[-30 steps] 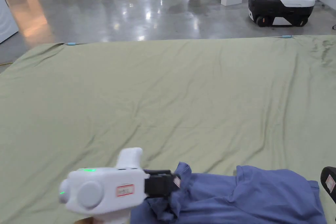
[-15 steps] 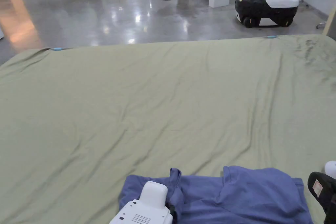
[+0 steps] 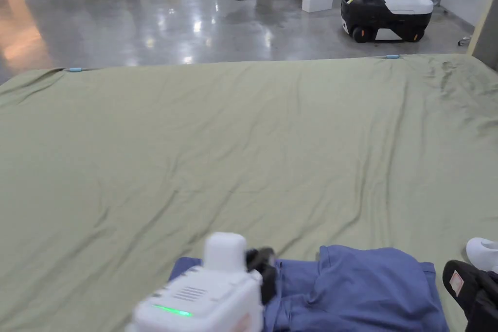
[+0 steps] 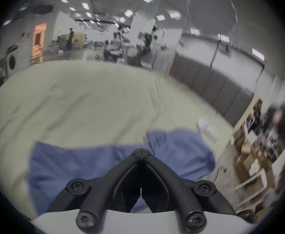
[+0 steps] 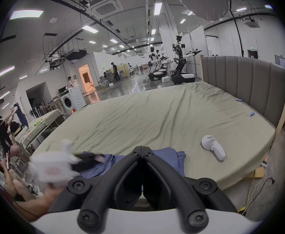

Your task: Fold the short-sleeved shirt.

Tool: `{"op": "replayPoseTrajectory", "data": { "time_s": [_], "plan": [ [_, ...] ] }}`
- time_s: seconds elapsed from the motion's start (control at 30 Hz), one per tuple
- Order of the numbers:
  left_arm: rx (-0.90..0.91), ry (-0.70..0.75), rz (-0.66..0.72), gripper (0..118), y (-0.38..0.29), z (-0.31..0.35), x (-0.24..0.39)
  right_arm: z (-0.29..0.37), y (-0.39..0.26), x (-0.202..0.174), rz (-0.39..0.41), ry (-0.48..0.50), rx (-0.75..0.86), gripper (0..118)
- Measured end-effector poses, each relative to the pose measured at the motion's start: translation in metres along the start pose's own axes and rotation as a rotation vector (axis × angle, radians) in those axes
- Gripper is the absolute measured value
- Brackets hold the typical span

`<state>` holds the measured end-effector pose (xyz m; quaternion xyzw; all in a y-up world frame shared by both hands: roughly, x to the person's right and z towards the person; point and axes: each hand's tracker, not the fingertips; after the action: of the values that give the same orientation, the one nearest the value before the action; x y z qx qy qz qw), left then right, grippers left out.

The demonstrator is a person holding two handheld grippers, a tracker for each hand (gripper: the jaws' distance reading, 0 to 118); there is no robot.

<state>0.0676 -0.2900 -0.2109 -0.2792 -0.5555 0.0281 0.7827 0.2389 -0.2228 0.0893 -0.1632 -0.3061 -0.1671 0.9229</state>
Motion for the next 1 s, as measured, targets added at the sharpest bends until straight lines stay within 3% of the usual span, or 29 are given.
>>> {"op": "replayPoseTrajectory", "data": {
  "time_s": [0.13, 0.23, 0.3, 0.43, 0.57, 0.6, 0.67, 0.7, 0.73, 0.8, 0.83, 0.9, 1.0],
  "plan": [
    [0.205, 0.062, -0.030, 0, 0.068, 0.110, -0.050, -0.014, 0.003, -0.004, 0.005, 0.030, 0.023, 2],
    [0.223, 0.083, -0.031, 0, 0.090, 0.169, -0.083, -0.022, 0.005, -0.011, 0.017, 0.054, 0.043, 2],
    [0.259, 0.177, -0.015, 0, 0.089, 0.195, -0.102, -0.024, 0.008, -0.024, 0.023, 0.057, 0.055, 2],
    [0.240, 0.265, 0.000, 0, 0.077, 0.216, -0.118, -0.028, 0.013, -0.043, 0.042, 0.071, 0.058, 2],
    [0.172, 0.159, 0.126, 0, 0.077, 0.204, -0.132, -0.028, 0.016, -0.052, 0.057, 0.105, 0.053, 2],
    [0.134, 0.110, 0.188, 6, 0.081, 0.195, -0.143, -0.027, 0.016, -0.054, 0.063, 0.109, 0.053, 2],
    [0.064, -0.125, 0.426, 95, 0.082, 0.162, -0.175, -0.026, 0.016, -0.056, 0.071, 0.119, 0.048, 2],
    [-0.021, -0.286, 0.560, 111, 0.074, 0.135, -0.197, -0.023, 0.017, -0.061, 0.073, 0.132, 0.043, 2],
    [-0.115, -0.403, 0.693, 111, 0.062, 0.105, -0.217, -0.022, 0.017, -0.062, 0.071, 0.150, 0.036, 2],
    [-0.393, -0.436, 0.881, 111, 0.031, 0.048, -0.239, -0.019, 0.016, -0.064, 0.072, 0.157, 0.030, 2],
    [-0.477, -0.317, 0.922, 111, 0.014, 0.028, -0.239, -0.017, 0.014, -0.062, 0.076, 0.154, 0.029, 2],
    [-0.532, -0.203, 0.825, 111, -0.009, 0.004, -0.226, -0.012, 0.013, -0.060, 0.081, 0.148, 0.028, 2],
    [-0.602, -0.259, 0.847, 111, -0.031, -0.030, -0.228, -0.008, 0.011, -0.052, 0.048, 0.146, 0.023, 2]
  ]
}}
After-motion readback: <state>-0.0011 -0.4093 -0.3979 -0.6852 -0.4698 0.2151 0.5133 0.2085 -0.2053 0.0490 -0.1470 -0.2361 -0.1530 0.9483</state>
